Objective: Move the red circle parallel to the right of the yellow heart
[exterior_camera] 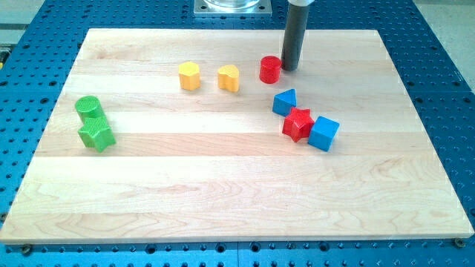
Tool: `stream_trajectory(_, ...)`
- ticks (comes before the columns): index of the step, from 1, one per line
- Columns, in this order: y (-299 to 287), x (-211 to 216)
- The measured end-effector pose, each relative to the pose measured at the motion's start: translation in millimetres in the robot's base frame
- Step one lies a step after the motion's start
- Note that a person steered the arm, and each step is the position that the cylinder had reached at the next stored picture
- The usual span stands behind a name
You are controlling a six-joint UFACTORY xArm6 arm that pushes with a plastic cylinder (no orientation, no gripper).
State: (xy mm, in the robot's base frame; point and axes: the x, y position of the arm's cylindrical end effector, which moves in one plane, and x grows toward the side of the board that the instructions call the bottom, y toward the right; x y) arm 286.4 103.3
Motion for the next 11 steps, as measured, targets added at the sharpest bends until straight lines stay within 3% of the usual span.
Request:
stream_trajectory(1, -7.3, -28.7)
stream_trajectory(3, -36.6, 7.9)
stream_trajectory(5, -36.6, 12.1)
stream_trajectory(10, -5.6, 28.1)
stream_trajectory(11, 8.9, 60.5)
